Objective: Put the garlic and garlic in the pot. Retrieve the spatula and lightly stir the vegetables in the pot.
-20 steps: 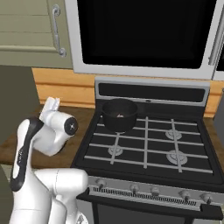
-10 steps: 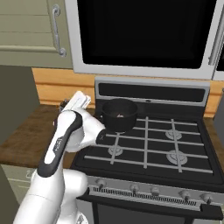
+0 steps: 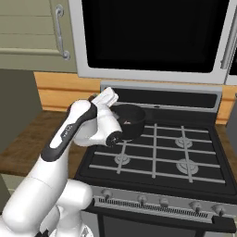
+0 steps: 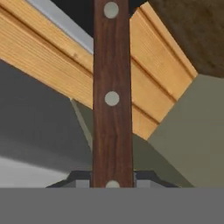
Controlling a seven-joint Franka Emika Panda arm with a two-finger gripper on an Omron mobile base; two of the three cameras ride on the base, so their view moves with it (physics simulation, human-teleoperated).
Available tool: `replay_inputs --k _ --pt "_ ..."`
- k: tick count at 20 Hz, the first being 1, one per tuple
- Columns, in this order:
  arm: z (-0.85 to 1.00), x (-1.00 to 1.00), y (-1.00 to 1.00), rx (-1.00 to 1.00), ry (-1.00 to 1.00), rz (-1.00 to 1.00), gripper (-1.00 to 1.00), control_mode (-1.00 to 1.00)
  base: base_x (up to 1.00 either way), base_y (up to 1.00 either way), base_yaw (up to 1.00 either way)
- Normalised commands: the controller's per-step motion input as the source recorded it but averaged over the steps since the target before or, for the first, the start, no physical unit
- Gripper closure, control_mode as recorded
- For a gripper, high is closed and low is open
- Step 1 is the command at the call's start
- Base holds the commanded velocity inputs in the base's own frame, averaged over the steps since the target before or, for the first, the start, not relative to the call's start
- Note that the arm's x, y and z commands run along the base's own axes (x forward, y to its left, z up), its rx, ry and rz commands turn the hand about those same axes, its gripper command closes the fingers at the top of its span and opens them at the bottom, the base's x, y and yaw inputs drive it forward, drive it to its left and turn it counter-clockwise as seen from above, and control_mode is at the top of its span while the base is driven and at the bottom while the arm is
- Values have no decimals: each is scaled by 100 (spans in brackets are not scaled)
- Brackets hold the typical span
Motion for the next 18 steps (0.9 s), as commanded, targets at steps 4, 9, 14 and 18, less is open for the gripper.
replay_inputs --k 4,9,14,18 --pt "0 17 -84 19 6 -10 100 -100 0 0 0" --pt "7 37 -72 40 2 0 100 -100 0 0 0" --pt "0 46 -43 34 4 0 100 -100 0 0 0" --pt "0 51 -17 24 3 0 100 -100 0 0 0"
